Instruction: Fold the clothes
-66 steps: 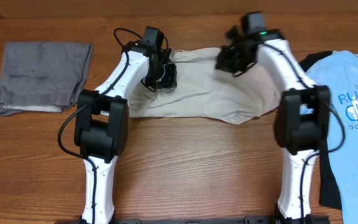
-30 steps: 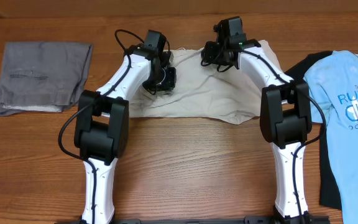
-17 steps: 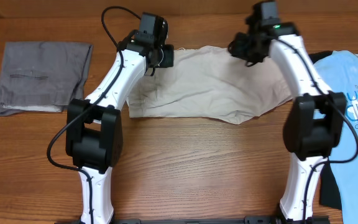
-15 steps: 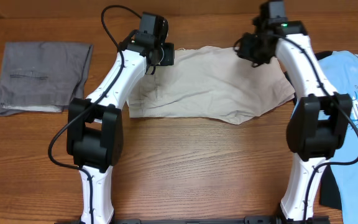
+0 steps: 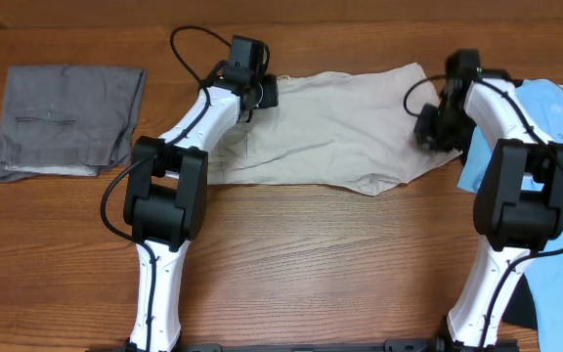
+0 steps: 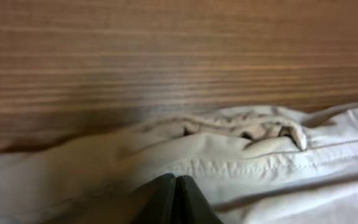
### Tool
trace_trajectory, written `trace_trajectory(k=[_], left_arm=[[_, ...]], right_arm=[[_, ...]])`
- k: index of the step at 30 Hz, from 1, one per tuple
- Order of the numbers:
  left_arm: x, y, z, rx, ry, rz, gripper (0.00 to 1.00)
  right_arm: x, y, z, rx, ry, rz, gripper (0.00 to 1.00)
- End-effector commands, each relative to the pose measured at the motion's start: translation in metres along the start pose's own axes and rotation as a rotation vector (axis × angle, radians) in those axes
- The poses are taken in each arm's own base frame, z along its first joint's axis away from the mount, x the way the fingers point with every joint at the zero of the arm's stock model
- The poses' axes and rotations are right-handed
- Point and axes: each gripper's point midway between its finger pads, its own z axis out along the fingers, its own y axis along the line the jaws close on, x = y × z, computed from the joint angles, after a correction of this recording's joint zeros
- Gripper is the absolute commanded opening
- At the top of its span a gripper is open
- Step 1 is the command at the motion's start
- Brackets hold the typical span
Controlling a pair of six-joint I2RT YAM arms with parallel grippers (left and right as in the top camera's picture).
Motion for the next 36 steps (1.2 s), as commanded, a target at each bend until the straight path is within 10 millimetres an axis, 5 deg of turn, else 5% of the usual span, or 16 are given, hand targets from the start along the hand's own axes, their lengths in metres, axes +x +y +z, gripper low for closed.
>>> trace_trajectory(k=[1, 8, 14, 18, 20, 26, 36], left_arm=[[-0.014, 0.012, -0.004, -0.021, -0.036, -0.009, 0.08], [-0.059, 0.035, -0.043, -0.039, -0.095, -0.004, 0.10], [-0.111, 0.052, -0.156, -0.080, -0.167, 0.003, 0.13], [-0.101, 0.072, -0.222, -0.121, -0.122, -0.050, 0.38], [-0.081, 0.079, -0.238, -0.126, -0.047, -0.078, 0.38], [0.004, 0.091, -0.233, -0.135, 0.294, -0.142, 0.63], [0.101, 0.096, -0.156, -0.122, 0.621, -0.267, 0.76]], right_arm=[[0.011, -0.016, 0.014, 0.045, 0.026, 0.015, 0.28], [0.017, -0.007, 0.013, 0.018, 0.048, 0.022, 0.27], [0.005, 0.000, -0.020, 0.002, 0.008, 0.019, 0.32], [0.004, 0.002, -0.045, -0.003, -0.006, 0.018, 0.38], [0.007, 0.002, -0.049, 0.000, 0.004, 0.019, 0.40], [0.014, -0.001, -0.047, 0.010, 0.028, 0.020, 0.46], [0.014, -0.001, -0.045, 0.009, 0.027, 0.021, 0.50]])
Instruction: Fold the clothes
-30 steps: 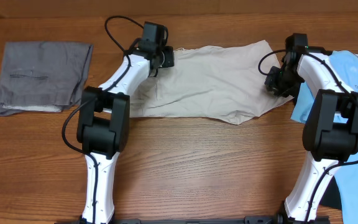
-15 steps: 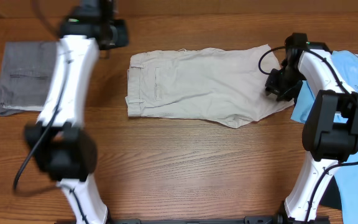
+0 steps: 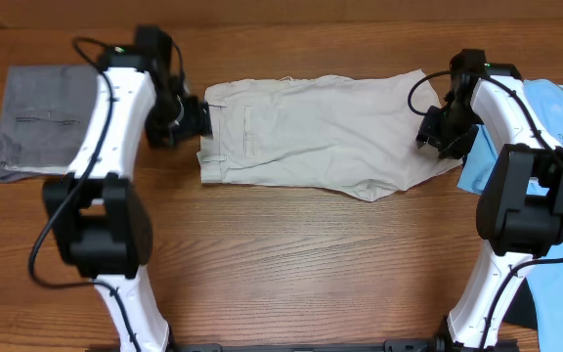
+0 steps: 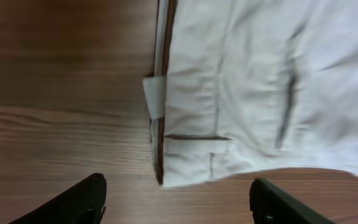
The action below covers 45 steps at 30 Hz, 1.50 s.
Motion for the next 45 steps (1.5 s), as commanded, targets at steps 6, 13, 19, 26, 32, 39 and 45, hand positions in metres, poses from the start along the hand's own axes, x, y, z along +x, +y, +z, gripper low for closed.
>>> trace_trajectory(k=[6, 13, 19, 26, 32, 39, 45], left_arm=[[0.012, -0.014, 0.066, 0.078, 0.165, -0.045, 0.77], [0.021, -0.006, 0.094, 0.045, 0.243, -0.087, 0.82], [0.027, -0.003, 0.101, 0.035, 0.272, -0.107, 0.81], [0.035, -0.004, 0.107, 0.023, 0.292, -0.107, 0.79], [0.038, -0.001, 0.112, 0.022, 0.295, -0.111, 0.49], [0.037, 0.006, 0.112, -0.012, 0.289, -0.104, 0.04], [0.028, 0.011, 0.099, -0.018, 0.274, -0.052, 0.04]], right_arm=[[-0.004, 0.011, -0.015, -0.055, -0.042, -0.006, 0.50], [-0.004, 0.012, -0.014, -0.066, -0.042, -0.007, 0.50], [-0.004, 0.012, -0.014, -0.066, -0.042, -0.006, 0.50], [-0.004, 0.012, -0.014, -0.066, -0.041, -0.003, 0.50], [-0.004, 0.012, -0.014, -0.066, -0.041, -0.003, 0.50], [-0.005, 0.013, -0.015, -0.069, -0.042, -0.004, 0.47], [-0.005, 0.059, -0.076, -0.315, -0.064, -0.144, 0.45]])
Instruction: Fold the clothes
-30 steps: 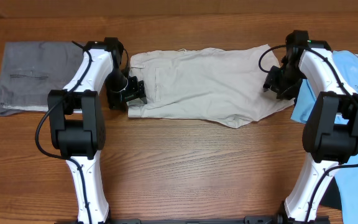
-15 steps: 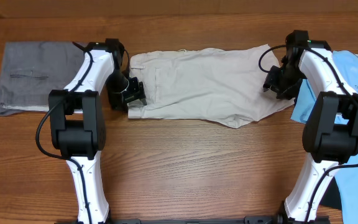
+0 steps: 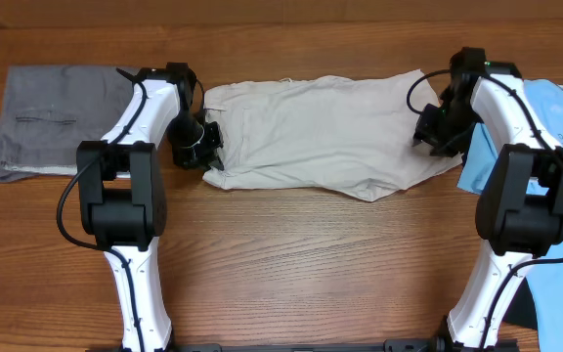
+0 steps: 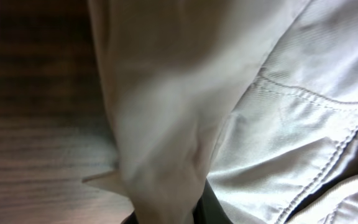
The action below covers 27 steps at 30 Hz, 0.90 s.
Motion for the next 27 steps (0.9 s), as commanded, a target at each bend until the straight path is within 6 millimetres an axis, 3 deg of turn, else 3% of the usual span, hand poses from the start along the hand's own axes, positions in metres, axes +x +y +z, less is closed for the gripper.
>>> trace_trajectory(k=[1, 4, 6, 7, 12, 18, 22, 27], left_arm=[[-0.002, 0.022, 0.006, -0.095, 0.027, 0.029, 0.04], [-0.009, 0.017, -0.014, -0.088, -0.002, 0.050, 0.04], [-0.014, 0.010, -0.029, -0.081, -0.029, 0.079, 0.04], [-0.017, 0.008, -0.036, -0.082, -0.045, 0.085, 0.04], [-0.028, -0.009, -0.083, -0.078, -0.139, 0.111, 0.04], [-0.028, -0.024, -0.137, -0.076, -0.242, 0.141, 0.04], [-0.023, -0.030, -0.158, -0.067, -0.275, 0.153, 0.04], [-0.017, -0.033, -0.170, -0.060, -0.288, 0.158, 0.04]], right_arm=[[-0.007, 0.054, -0.072, -0.235, -0.105, -0.140, 0.43], [0.005, 0.079, -0.096, -0.344, -0.089, -0.188, 0.33], [0.018, 0.092, -0.097, -0.384, -0.049, -0.205, 0.08], [0.025, 0.098, -0.094, -0.395, -0.025, -0.213, 0.04], [0.065, 0.132, -0.064, -0.420, 0.087, -0.280, 0.04], [0.099, 0.165, -0.011, -0.401, 0.142, -0.250, 0.04], [0.115, 0.180, 0.017, -0.409, 0.148, -0.245, 0.04], [0.136, 0.203, 0.043, -0.436, 0.138, -0.260, 0.04]])
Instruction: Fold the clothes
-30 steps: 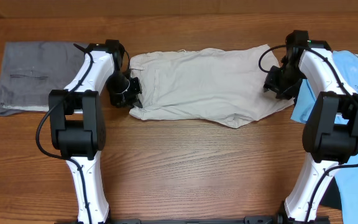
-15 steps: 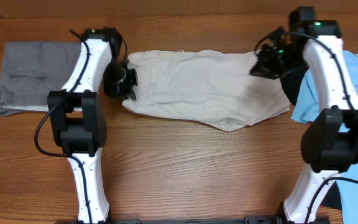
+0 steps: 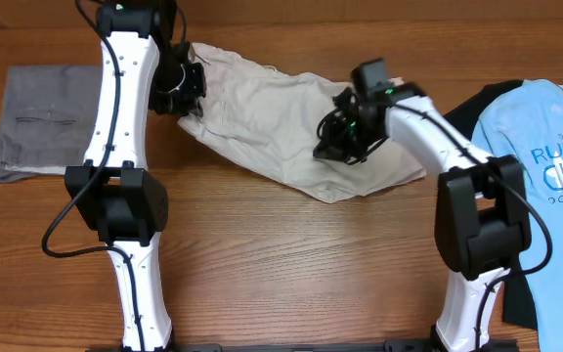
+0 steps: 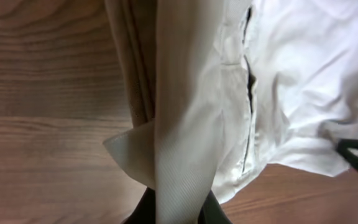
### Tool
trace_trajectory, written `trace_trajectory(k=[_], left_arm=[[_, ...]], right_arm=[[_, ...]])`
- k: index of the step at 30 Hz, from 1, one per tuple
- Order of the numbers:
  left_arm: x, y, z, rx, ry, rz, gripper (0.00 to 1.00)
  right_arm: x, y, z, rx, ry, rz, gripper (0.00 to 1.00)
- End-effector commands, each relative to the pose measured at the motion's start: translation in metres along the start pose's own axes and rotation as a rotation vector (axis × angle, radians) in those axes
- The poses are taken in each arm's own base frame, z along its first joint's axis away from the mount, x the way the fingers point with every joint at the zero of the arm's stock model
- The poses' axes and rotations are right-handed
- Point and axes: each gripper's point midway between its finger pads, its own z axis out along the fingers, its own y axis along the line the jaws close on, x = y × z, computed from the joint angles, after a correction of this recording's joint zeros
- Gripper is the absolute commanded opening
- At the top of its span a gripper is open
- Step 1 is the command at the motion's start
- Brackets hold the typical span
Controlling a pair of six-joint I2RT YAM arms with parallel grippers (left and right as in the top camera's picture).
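Note:
The beige shorts (image 3: 272, 122) lie slanted across the table, from the far left down to the right of centre. My left gripper (image 3: 185, 98) is shut on their waistband end, at the far side of the table. The left wrist view shows a band of the shorts (image 4: 185, 124) running down into the shut jaws of the left gripper (image 4: 178, 214). My right gripper (image 3: 336, 145) sits on the middle of the shorts. Its jaws cannot be made out from above.
A folded grey garment (image 3: 62, 117) lies at the left of the wooden table (image 3: 281, 264). A light blue printed T-shirt (image 3: 541, 147) lies at the right on a dark garment (image 3: 519, 303). Both arms reach over the table's far half.
My left gripper, with the waistband in it, has moved from the table's mid-left to the far side. The right gripper has moved from the shorts' right end to their middle. The shorts now lie slanted.
My left gripper was shut at the shorts' far left edge while the right stayed at their right end. Then the left stood open beside the flat waistband. Then it was shut on the waistband's near corner, and now holds it farther back with the shorts skewed.

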Motion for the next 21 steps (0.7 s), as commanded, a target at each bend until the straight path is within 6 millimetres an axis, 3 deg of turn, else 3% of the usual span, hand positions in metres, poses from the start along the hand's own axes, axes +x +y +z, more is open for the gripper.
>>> trace_trajectory(k=[1, 5, 11, 14, 21], left_arm=[[-0.007, 0.000, -0.015, 0.005, -0.052, 0.016, 0.04], [-0.007, -0.004, -0.015, 0.007, -0.057, 0.026, 0.04], [-0.006, -0.006, -0.017, 0.015, -0.060, 0.028, 0.04], [-0.005, -0.007, -0.023, 0.018, -0.072, 0.031, 0.04], [-0.003, -0.011, -0.036, 0.024, -0.101, 0.040, 0.06]], right_arm=[[0.014, 0.010, 0.019, -0.017, 0.018, 0.054, 0.04], [0.018, 0.023, 0.038, -0.043, -0.005, 0.037, 0.04], [0.013, 0.007, 0.052, 0.084, -0.103, 0.162, 0.04], [0.020, 0.012, 0.059, 0.083, -0.100, 0.192, 0.04], [0.030, 0.025, 0.074, 0.119, -0.135, 0.114, 0.04]])
